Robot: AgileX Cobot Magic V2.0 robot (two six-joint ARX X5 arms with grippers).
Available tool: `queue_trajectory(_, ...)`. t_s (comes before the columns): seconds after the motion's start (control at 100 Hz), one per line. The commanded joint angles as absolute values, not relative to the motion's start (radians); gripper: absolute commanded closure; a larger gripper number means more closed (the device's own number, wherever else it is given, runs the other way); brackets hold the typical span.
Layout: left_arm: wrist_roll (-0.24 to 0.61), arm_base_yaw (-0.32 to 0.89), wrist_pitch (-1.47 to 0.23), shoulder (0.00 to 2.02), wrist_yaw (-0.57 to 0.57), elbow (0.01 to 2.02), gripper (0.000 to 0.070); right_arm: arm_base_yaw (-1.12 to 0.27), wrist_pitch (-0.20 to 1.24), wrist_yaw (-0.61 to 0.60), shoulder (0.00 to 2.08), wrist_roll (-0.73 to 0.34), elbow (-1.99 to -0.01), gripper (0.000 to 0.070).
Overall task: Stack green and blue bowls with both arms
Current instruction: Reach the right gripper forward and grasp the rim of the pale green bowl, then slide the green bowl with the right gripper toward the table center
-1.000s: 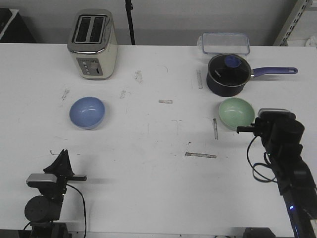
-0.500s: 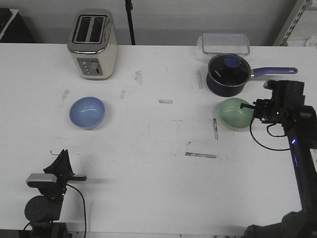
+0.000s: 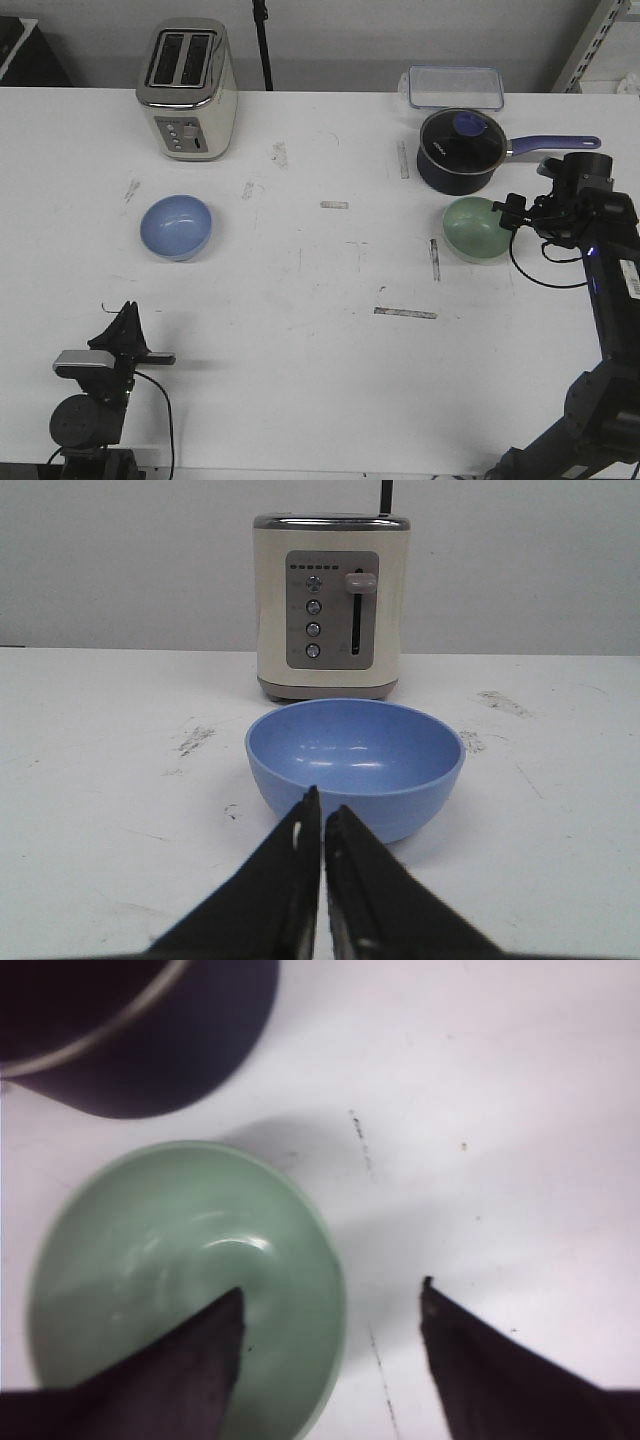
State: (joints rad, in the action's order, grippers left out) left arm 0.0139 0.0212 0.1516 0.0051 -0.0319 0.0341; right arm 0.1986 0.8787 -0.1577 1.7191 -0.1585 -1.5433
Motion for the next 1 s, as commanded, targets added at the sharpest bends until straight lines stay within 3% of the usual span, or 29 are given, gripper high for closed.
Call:
queue_trajectory(0.0,0.019,0.022,0.165,0.003,-0.038,0.012,0.0699,0.199,0.875,-0.162,1.750,-0.140,-1.567,0.0255)
queue_trajectory(0.34,0.019,0.022,0.165,0.003,-0.038,0.012,0.0699,0.199,0.868,-0.168,1.839,-0.134,-1.567,0.0262)
queue_trajectory(0.5,0.019,0.022,0.166,0.003,-0.038,0.012,0.0698,0.199,0.860,-0.169,1.874,-0.134,-1.564,0.0434)
queue_trajectory(0.65,0.019,0.022,0.166,0.003,-0.038,0.012,0.0699,0.197,0.855,-0.169,1.887,-0.134,-1.559,0.0539)
queue_trajectory(0.77,0.019,0.022,0.165,0.003,-0.038,0.012,0.0698,0.197,0.851,-0.169,1.887,-0.134,-1.559,0.0685)
queue_trajectory(0.99,0.019,0.022,0.165,0.003,-0.038,0.012,0.0698,0.197,0.853,-0.206,1.883,-0.150,-1.559,0.0690)
